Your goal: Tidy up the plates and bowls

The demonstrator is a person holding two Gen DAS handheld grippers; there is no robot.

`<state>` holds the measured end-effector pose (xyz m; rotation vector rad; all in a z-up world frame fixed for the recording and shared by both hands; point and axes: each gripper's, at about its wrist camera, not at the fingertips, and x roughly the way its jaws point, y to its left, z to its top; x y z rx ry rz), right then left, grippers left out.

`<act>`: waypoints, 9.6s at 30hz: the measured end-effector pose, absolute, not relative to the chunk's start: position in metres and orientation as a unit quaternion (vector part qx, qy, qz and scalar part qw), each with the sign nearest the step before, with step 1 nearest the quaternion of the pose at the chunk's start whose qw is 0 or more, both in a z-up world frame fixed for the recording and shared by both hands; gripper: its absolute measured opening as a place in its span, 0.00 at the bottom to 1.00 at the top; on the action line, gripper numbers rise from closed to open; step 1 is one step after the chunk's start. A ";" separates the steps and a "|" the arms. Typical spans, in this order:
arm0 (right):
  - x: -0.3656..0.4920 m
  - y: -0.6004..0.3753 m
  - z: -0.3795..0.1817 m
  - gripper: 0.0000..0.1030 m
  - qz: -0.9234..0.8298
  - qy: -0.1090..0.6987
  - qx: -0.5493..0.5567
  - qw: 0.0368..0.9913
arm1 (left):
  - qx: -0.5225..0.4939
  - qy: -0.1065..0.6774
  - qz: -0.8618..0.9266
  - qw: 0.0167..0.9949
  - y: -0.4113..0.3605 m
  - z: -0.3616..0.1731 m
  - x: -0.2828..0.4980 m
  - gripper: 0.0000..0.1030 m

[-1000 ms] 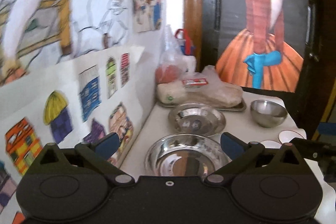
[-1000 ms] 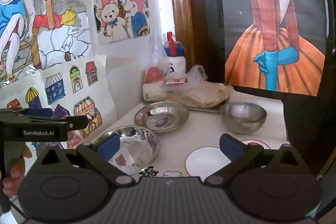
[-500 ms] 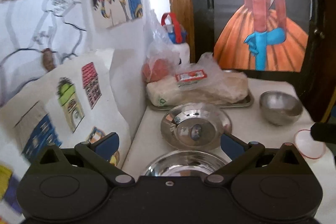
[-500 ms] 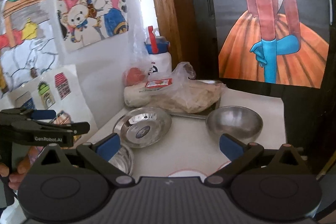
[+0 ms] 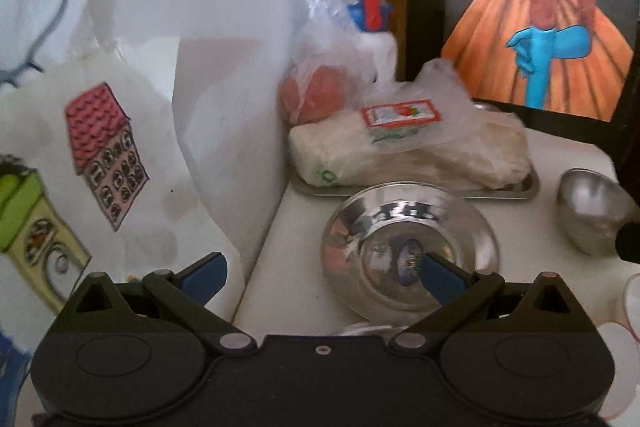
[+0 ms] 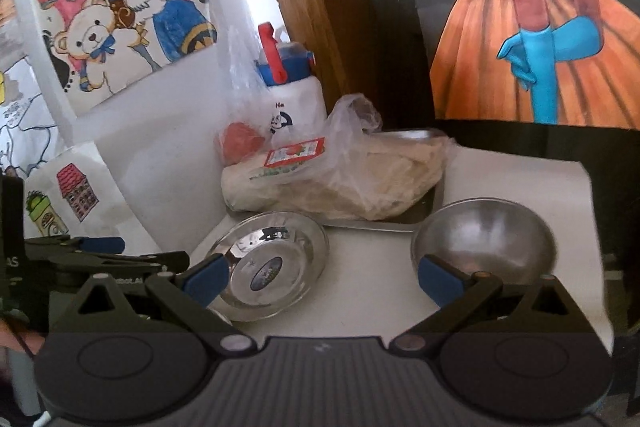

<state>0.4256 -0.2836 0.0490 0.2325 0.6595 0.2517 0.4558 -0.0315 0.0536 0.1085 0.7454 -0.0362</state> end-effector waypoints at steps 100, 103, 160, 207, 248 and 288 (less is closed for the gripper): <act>0.358 -0.191 0.028 0.21 0.150 0.421 0.120 0.887 | -0.061 0.413 -0.028 0.908 0.022 0.043 0.345 0.20; 0.358 -0.188 0.021 0.21 0.154 0.427 0.121 0.883 | -0.057 0.419 -0.021 0.906 0.024 0.035 0.346 0.20; 0.361 -0.165 0.013 0.53 0.157 0.419 0.027 0.894 | -0.021 0.422 -0.006 0.906 0.023 0.015 0.350 0.23; 0.224 -0.368 0.058 1.00 0.032 0.286 0.066 0.955 | 0.031 0.332 -0.168 0.928 -0.120 0.064 0.316 0.99; 0.449 -0.407 -0.029 0.74 -0.001 0.306 0.107 0.946 | -0.047 0.398 -0.171 0.900 -0.198 0.008 0.507 0.73; 0.394 -0.379 0.045 0.16 0.005 0.284 0.136 0.949 | -0.111 0.391 -0.201 0.891 -0.177 0.065 0.451 0.15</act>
